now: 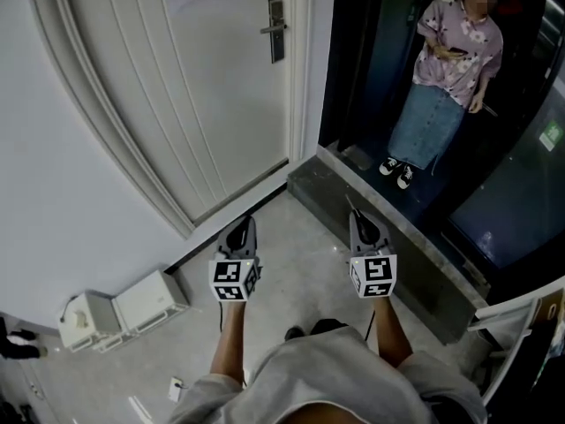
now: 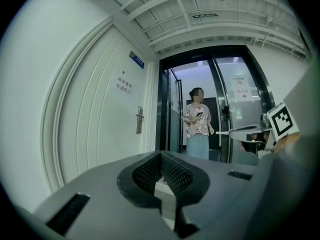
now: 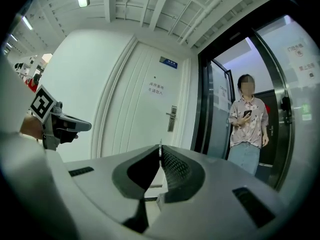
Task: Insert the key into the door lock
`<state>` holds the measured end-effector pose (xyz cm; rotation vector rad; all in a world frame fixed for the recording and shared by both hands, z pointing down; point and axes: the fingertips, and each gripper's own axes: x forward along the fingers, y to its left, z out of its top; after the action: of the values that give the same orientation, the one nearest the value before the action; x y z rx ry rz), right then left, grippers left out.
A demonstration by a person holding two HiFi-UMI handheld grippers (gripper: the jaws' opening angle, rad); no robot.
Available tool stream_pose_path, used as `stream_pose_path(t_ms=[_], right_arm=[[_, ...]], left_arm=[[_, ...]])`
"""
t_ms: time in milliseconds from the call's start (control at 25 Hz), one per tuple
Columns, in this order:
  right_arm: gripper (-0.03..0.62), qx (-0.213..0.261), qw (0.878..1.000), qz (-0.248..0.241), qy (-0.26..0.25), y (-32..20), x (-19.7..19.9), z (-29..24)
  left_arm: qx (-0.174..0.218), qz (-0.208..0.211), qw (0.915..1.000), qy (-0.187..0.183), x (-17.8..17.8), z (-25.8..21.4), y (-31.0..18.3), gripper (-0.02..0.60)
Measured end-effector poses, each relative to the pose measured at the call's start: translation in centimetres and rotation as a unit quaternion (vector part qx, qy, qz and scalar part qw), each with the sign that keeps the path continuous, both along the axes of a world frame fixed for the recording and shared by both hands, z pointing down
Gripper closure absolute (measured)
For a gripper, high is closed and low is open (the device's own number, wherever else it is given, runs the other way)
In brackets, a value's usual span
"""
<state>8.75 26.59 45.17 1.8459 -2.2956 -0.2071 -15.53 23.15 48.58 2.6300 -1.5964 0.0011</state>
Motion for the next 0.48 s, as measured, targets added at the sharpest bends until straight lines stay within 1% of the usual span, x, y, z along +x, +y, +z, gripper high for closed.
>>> stream_pose_path(t_ms=[200, 360, 480], right_arm=[[0.565, -0.012, 1.000, 0.001, 0.000, -5.4, 0.3, 1.2], [0.565, -0.013, 1.000, -0.003, -0.005, -10.9, 1.5, 1.9], [0.565, -0.012, 1.000, -0.010, -0.013, -16.3, 2.6, 2.5]], left_arm=[[-0.012, -0.001, 0.9999, -0.001, 0.1, 1.1, -5.6, 0.563], [-0.015, -0.001, 0.9999, -0.008, 1.6, 1.8, -11.1, 0.563], [-0.014, -0.004, 0.9998, -0.017, 2.9, 1.9, -15.9, 0.563]])
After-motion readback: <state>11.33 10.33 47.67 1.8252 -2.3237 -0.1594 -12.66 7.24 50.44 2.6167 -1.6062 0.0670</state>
